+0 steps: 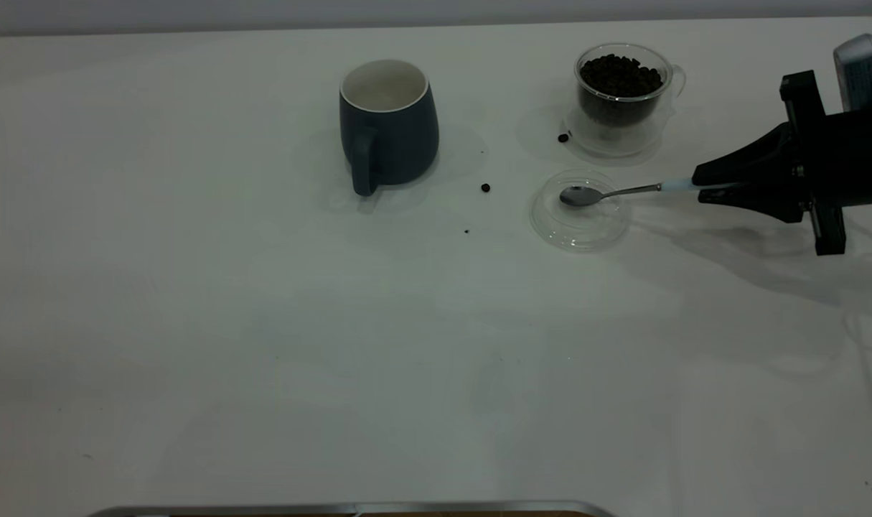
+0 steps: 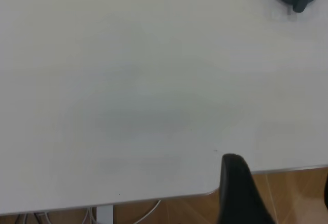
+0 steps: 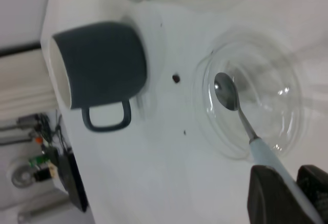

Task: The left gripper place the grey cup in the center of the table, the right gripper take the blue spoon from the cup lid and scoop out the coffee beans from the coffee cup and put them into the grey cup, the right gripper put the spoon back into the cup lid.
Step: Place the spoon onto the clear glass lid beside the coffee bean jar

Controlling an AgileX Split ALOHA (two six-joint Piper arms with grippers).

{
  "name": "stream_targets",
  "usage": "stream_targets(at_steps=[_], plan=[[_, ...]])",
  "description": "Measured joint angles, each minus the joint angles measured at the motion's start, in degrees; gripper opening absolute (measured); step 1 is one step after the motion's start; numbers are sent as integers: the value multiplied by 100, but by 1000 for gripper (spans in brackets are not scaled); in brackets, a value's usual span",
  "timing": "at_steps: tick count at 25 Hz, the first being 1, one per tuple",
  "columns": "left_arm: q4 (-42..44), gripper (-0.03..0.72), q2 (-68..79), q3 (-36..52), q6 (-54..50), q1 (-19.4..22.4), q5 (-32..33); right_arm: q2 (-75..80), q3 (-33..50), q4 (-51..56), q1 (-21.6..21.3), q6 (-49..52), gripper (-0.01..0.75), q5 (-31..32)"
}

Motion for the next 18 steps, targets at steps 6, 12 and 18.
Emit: stream_targets(at_steps=[6, 12, 18], plan=[[0, 466, 0, 0, -8, 0, 0, 237, -27, 220, 0, 6, 115, 103], [0, 466, 0, 0, -8, 0, 0, 280, -31, 264, 62, 6, 115, 137], [0, 466, 0, 0, -3, 0, 0, 280, -31, 353, 212, -43, 115, 137]])
